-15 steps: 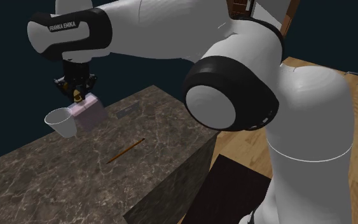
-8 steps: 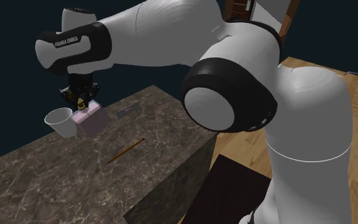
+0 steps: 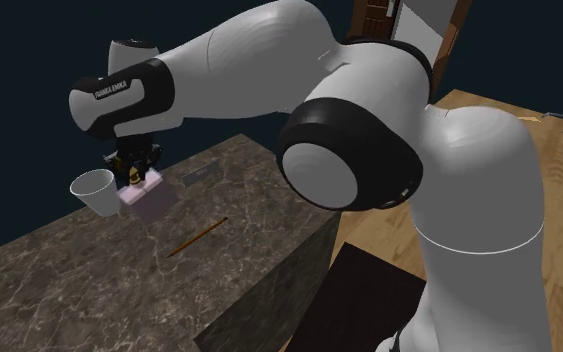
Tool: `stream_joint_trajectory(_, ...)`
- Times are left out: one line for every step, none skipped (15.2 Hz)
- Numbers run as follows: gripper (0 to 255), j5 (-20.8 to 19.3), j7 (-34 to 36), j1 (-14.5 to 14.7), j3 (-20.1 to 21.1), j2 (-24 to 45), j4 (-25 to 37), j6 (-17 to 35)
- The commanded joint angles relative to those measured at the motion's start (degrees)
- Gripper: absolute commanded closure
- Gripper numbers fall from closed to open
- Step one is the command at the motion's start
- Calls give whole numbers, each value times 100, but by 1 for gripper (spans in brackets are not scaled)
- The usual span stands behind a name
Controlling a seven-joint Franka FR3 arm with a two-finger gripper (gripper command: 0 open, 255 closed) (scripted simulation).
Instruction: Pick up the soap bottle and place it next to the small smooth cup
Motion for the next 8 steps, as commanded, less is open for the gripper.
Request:
stream_joint_trajectory(255,36,-42,-3,19,52,-67,119)
stream_joint_trajectory(255,56,-66,-6,28,79,-102,179)
stream_joint_trajectory(255,77,-90,-10,39,107,-136,238)
stream_joint_trajectory(255,89,-105,-12,45,124,-155,274)
stream_joint_trajectory(255,89,-105,-12,45,124,-156,274)
stream_joint_trajectory(255,89,-105,-12,45,124,-156,274)
stream_joint_trajectory(255,89,-105,-12,45,124,-155,274)
stream_joint_trajectory(255,89,-105,-12,45,124,-155,274)
